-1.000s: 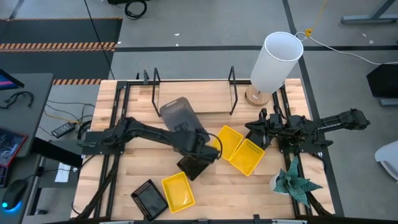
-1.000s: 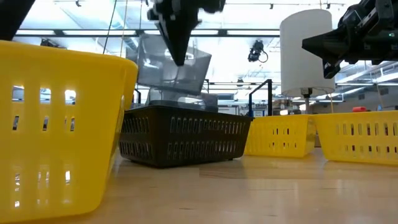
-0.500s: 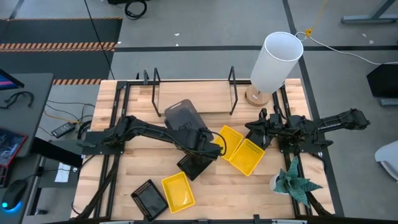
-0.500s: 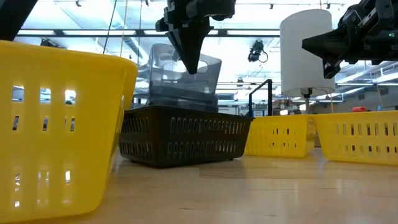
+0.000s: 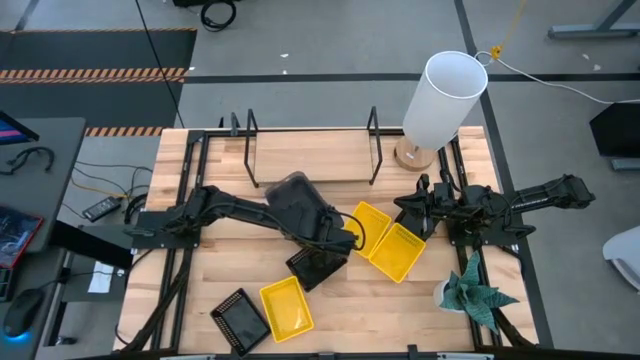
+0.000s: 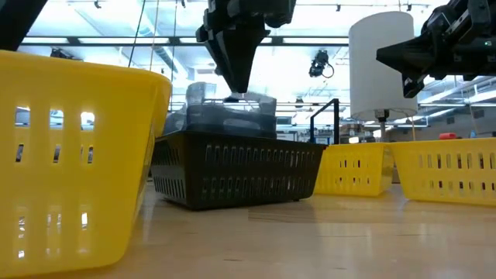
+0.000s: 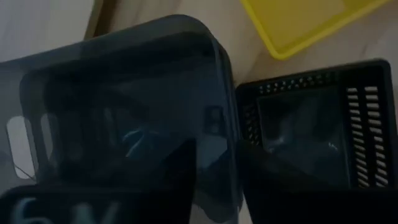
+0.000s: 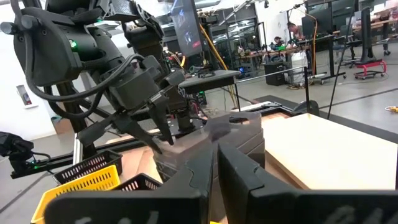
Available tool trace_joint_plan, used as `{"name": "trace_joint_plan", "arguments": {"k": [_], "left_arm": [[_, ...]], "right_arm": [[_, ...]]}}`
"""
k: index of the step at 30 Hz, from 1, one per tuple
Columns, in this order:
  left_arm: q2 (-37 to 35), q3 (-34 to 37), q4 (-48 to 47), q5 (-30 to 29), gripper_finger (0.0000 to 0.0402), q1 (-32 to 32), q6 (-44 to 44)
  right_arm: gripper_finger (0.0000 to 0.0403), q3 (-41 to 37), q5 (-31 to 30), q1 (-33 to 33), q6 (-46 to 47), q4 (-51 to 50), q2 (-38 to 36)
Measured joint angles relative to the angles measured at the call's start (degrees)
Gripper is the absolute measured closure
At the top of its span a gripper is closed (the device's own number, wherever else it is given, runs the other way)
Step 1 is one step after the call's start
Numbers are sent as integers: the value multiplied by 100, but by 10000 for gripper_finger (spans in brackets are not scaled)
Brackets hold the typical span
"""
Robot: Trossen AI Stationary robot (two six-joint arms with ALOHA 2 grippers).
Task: Stack baskets on shelf by color
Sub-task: Stack the bottom gray bin on top of the top gray bins, then put the stacked gray bins on the shelf
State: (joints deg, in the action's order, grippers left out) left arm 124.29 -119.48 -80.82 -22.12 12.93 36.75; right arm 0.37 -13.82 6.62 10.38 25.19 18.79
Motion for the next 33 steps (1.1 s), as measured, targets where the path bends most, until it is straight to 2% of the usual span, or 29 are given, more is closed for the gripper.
{"name": "trace_joint_plan", "arguments": {"k": [6,21,27,31,33], "left_arm": [[0,0,41,56,251,-6,-476],[-30,55,340,-189,266,39,-1035],[-366,835,787,-274,267,53,-1129],[-1140,1776,1610,-267,267,36,-1013],[-1565,2319,2206,-83,267,3,-997]], "right_arm": [[375,-1,0,2,-1,0,0],[375,1,1,1,0,0,2],[375,-1,2,0,-1,5,2],[375,1,1,2,0,5,2],[375,-1,2,2,-1,1,2]]}}
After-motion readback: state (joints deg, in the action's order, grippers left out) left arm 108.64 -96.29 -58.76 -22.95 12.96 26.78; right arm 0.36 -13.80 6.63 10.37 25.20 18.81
